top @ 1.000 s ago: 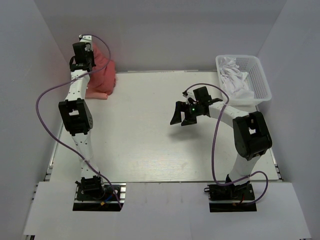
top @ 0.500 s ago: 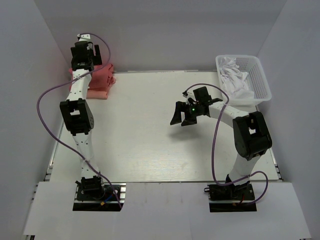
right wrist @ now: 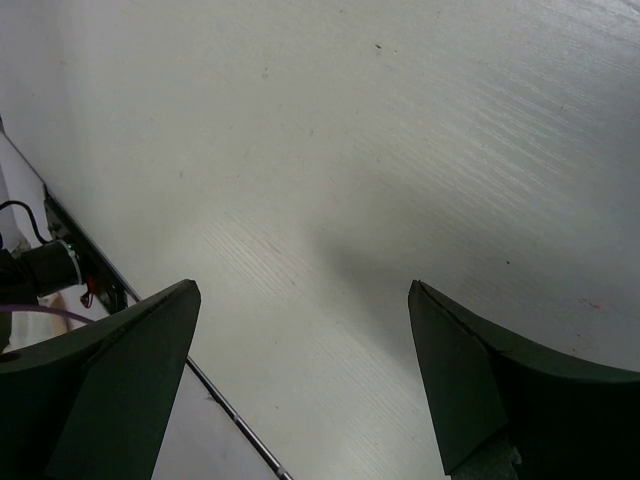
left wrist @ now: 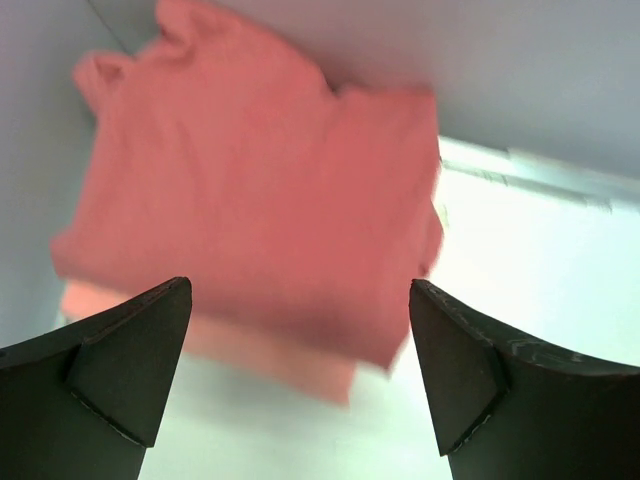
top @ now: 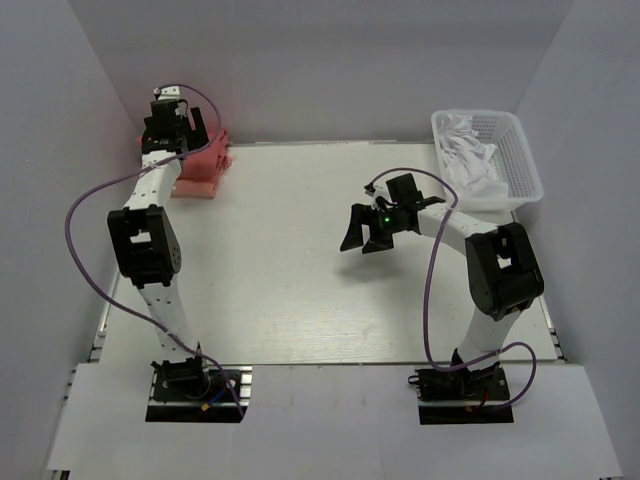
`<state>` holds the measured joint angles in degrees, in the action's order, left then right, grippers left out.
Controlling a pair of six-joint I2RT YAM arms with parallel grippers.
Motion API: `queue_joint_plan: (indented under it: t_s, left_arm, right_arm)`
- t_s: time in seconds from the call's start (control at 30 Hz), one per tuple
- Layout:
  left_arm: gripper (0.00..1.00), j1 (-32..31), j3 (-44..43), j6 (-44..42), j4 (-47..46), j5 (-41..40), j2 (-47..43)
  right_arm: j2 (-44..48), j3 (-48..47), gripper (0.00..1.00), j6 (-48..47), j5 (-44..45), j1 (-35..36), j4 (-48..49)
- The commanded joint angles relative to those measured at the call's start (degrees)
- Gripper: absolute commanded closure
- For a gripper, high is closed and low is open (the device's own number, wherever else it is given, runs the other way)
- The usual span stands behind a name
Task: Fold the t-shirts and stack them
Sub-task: Put the neatly folded tshirt into the corner of the board with the left arm
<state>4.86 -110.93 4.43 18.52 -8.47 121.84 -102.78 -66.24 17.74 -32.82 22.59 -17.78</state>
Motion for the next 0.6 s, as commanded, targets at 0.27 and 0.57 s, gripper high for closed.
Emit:
queue_joint_plan:
  t_s: [0.27, 0.57]
  left_arm:
    - [0.00, -9.43, 33.73, 9.18, -9.97, 8.35, -29.98]
    - [0.00, -21.10, 54.14, 19.39, -8.94, 10.58, -45.35]
  right_arm:
    - [8.02, 6.64, 0.10, 0.54, -1.02, 0.35, 5.73]
    - [24.80, 17.01, 0.10, 0.63, 10.92, 0.17, 4.35]
